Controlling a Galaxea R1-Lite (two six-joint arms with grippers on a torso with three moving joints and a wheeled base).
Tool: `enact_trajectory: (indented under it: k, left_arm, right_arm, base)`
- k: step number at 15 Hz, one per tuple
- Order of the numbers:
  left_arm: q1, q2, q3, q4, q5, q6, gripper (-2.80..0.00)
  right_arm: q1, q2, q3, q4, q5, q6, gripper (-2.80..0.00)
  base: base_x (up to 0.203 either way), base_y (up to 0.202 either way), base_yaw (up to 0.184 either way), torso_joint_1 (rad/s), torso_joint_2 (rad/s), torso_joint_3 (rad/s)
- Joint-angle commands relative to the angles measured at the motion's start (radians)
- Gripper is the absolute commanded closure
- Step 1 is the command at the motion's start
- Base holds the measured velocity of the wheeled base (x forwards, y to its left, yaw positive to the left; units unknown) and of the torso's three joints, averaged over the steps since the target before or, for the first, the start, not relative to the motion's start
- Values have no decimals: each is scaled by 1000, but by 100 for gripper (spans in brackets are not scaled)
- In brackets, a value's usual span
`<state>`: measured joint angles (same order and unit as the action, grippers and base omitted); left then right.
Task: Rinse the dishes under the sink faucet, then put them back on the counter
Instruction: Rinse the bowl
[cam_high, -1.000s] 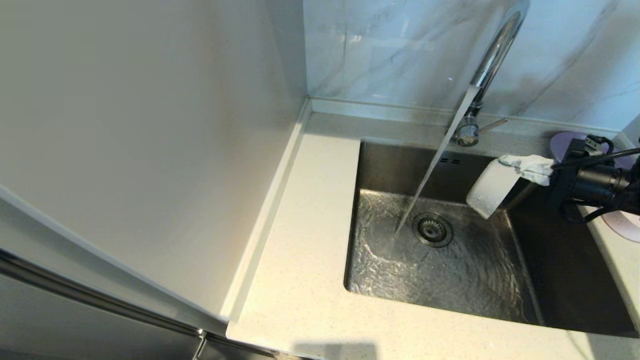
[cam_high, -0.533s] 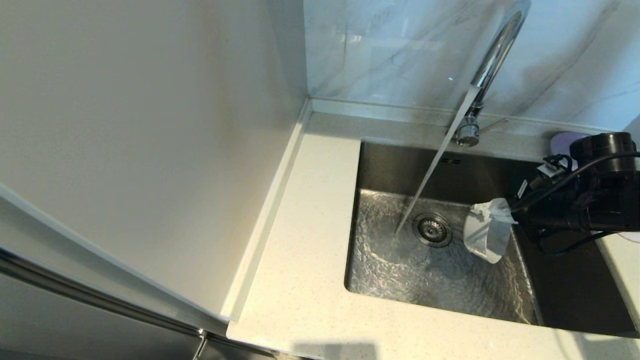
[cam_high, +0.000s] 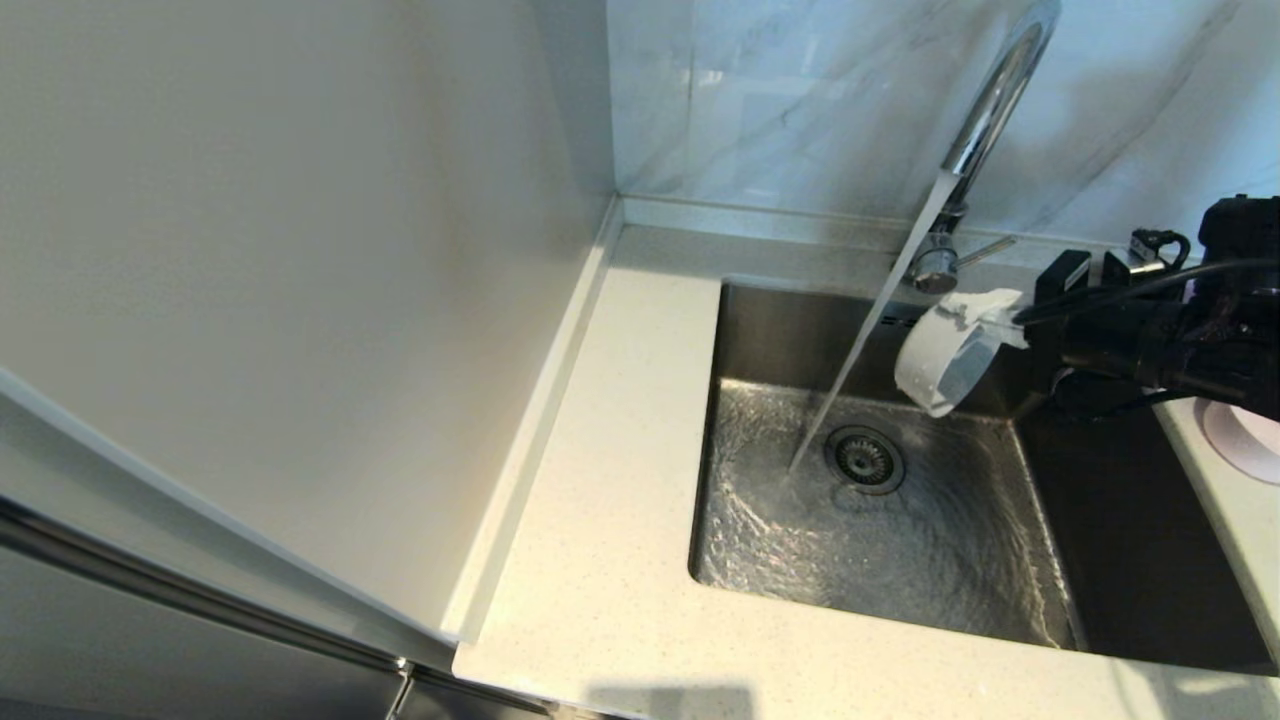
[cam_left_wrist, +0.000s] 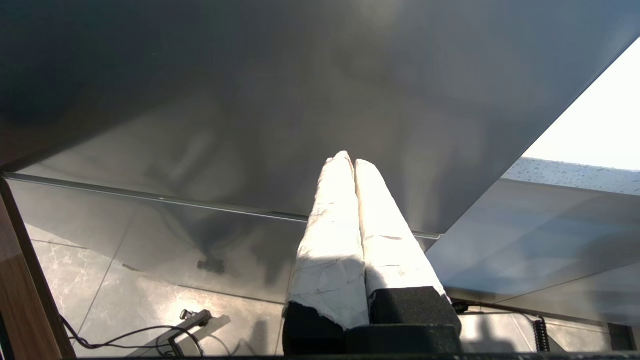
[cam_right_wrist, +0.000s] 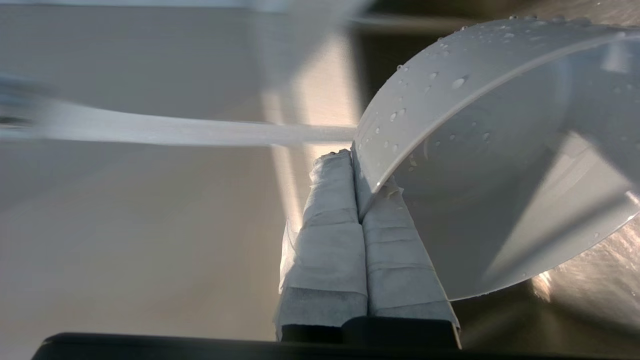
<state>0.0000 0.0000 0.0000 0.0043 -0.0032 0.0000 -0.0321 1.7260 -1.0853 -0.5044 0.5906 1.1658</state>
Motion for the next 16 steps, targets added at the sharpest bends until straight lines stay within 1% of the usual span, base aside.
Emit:
enact_trajectory:
  k: [1,7,14,16]
  left_arm:
    - [0,0,0,0,0,0,0]
    - [0,0,0,0,0,0,0]
    - [0,0,0,0,0,0,0]
    - [0,0,0,0,-1,0,0]
  right_arm:
    - [3,15,-30,-70,8,23,0]
    - [13,54,-125,-103,8,97,0]
    - [22,54,-138,-102,11,99,0]
    - [19,26,-111,-101,46,100,0]
  base:
    - [0,0,0,0,0,0]
    - [0,0,0,0,0,0]
    - [0,0,0,0,0,0]
    - [0,0,0,0,0,0]
